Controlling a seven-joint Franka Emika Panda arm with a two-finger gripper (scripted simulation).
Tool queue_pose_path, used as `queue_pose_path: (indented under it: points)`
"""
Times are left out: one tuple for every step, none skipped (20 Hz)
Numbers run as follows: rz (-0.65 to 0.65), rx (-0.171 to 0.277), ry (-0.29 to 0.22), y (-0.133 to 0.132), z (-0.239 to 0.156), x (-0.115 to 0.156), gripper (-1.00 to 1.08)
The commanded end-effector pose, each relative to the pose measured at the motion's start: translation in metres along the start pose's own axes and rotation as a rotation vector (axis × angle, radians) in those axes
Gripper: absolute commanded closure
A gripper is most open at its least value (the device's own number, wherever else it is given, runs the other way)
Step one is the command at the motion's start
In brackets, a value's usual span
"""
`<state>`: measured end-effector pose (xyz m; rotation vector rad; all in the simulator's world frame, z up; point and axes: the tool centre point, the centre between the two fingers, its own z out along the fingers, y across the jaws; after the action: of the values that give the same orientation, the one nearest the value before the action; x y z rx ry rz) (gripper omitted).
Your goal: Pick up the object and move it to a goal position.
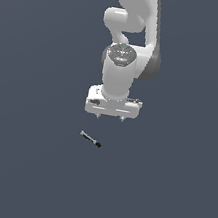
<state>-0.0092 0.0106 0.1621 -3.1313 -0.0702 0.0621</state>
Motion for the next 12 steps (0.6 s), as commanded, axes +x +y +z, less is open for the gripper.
queue_pose_path:
  points:
    - [0.0, 0.0, 0.0, 0.0, 0.0, 0.0, -0.92]
    - [-0.002, 0.0, 0.001, 0.0, 0.0, 0.0, -0.92]
    - [-0.007, -0.001, 0.004, -0.002, -0.002, 0.001, -0.92]
    - [-0.015, -0.003, 0.009, -0.004, -0.004, 0.002, -0.92]
    - [-0.027, -0.005, 0.016, -0.007, -0.006, 0.004, -0.92]
    - [-0.041, -0.007, 0.024, -0.011, -0.01, 0.006, -0.92]
    - [-0.055, -0.01, 0.032, -0.015, -0.013, 0.009, -0.92]
    - [-0.065, -0.012, 0.038, -0.017, -0.016, 0.01, -0.92]
    - [-0.073, -0.013, 0.042, -0.019, -0.017, 0.011, -0.92]
    - [-0.076, -0.014, 0.044, -0.02, -0.018, 0.012, -0.92]
    - [-0.076, -0.014, 0.044, -0.02, -0.018, 0.012, -0.92]
    - [-0.074, -0.013, 0.043, -0.019, -0.017, 0.011, -0.92]
